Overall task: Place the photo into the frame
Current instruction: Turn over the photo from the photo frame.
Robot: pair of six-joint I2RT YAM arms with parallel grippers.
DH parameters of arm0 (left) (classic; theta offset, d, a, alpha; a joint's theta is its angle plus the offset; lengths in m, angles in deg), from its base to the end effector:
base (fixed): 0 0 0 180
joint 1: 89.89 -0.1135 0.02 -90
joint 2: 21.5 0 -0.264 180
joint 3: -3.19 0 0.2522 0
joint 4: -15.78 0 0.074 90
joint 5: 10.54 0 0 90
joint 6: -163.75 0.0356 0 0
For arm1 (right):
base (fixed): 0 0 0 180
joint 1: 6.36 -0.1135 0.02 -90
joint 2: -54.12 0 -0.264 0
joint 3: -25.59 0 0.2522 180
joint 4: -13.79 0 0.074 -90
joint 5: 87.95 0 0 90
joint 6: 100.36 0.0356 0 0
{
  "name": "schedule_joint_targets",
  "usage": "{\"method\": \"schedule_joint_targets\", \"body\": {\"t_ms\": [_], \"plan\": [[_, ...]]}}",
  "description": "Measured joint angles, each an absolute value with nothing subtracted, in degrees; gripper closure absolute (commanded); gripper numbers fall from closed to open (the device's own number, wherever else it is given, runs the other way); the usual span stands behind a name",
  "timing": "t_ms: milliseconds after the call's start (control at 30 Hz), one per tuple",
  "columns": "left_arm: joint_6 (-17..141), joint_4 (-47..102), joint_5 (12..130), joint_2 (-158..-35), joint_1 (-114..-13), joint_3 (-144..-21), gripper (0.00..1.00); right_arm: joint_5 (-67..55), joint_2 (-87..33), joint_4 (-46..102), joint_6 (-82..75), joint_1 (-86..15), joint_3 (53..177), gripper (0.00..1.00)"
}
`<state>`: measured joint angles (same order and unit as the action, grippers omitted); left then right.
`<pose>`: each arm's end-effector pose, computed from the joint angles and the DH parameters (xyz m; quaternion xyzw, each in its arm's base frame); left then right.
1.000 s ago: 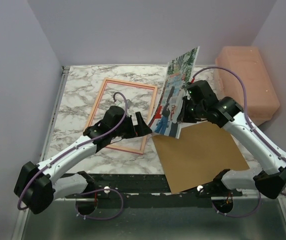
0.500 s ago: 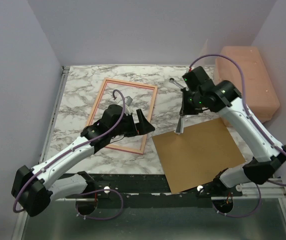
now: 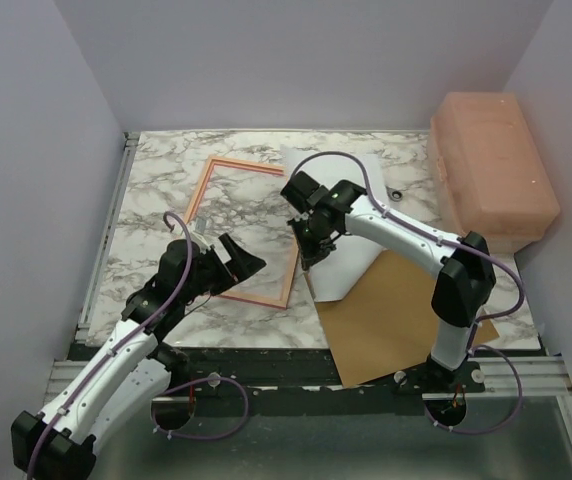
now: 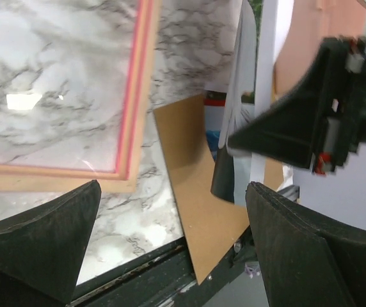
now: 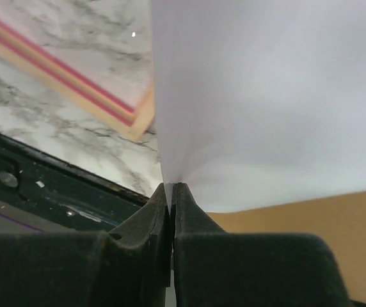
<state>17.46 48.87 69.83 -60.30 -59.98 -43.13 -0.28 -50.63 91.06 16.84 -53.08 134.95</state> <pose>0.1381 -0.0863 0.2648 -0.1488 0.8310 -0.4148 0.3394 0.2535 0.2713 0.2845 -0.1706 0.9735 0.1067 0.1083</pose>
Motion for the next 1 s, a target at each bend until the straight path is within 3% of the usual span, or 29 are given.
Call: {"method": "schedule_joint_targets", "body": {"t_ms": [167,367,500,633,1000], "plan": [[14.42,45.88,66.48,-60.46,-63.67,-36.11,0.02,-4.45,-52.32,82.14,19.4,-56.47,130.49,0.8],[13.22,41.92,63.95,-64.04,-64.05,-35.17,0.01,-10.81,-52.99,71.84,23.27,-56.45,124.85,0.42],[12.43,37.81,62.81,-66.23,-64.64,-34.12,0.03,-14.0,-52.78,65.72,25.72,-56.32,120.37,0.29],[11.58,33.94,61.54,-68.96,-65.62,-31.87,0.06,-14.64,-51.35,63.21,27.4,-56.3,117.09,0.23],[11.54,29.49,59.69,-77.81,-67.3,-31.32,0.14,-12.38,-40.93,61.11,26.9,-48.54,106.71,0.23]]}}
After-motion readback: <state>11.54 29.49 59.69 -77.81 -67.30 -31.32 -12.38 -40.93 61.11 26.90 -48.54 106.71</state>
